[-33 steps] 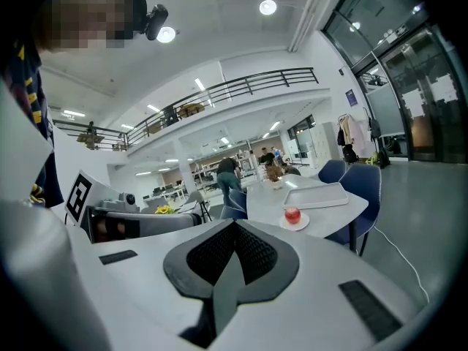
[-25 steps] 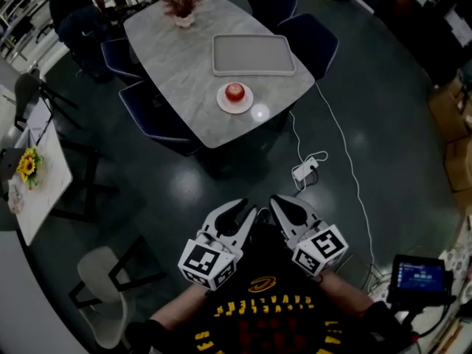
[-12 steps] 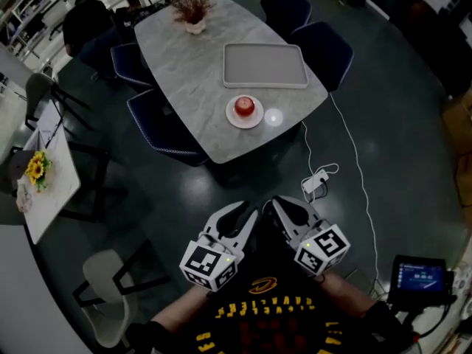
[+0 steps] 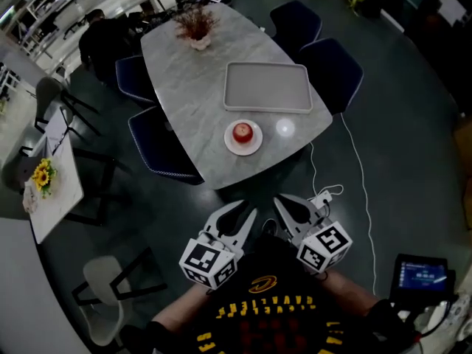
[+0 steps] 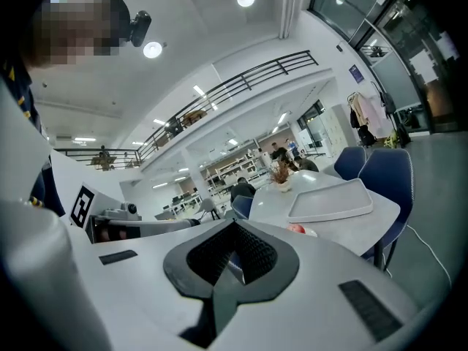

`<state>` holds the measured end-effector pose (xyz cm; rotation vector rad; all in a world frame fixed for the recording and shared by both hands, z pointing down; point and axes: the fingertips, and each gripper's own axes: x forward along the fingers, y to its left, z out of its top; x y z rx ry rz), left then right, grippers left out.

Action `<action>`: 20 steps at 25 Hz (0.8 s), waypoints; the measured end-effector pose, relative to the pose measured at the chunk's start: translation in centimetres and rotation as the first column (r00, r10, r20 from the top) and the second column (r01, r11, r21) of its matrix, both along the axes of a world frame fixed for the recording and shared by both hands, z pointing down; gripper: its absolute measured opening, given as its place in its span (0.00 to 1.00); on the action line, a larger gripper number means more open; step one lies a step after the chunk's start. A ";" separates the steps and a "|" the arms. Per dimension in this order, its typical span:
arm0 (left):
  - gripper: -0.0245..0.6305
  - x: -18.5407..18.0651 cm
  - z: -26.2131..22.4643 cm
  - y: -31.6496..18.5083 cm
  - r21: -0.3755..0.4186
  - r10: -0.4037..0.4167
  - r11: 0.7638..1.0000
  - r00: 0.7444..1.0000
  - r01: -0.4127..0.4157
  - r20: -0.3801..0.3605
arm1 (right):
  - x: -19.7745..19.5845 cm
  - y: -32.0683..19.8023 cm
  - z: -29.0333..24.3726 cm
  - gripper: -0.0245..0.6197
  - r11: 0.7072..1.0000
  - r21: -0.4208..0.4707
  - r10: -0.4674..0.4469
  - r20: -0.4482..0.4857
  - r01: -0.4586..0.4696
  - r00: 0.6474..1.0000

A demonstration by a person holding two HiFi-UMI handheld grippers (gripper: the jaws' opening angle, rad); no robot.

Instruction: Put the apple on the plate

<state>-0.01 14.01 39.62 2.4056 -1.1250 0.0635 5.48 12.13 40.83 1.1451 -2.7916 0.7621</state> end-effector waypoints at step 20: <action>0.18 1.4 1.0 -5.8 -0.071 -0.141 0.987 0.990 0.142 0.018 | 2.8 -6.6 1.9 0.05 0.992 -0.089 -0.081 0.080 0.088 0.994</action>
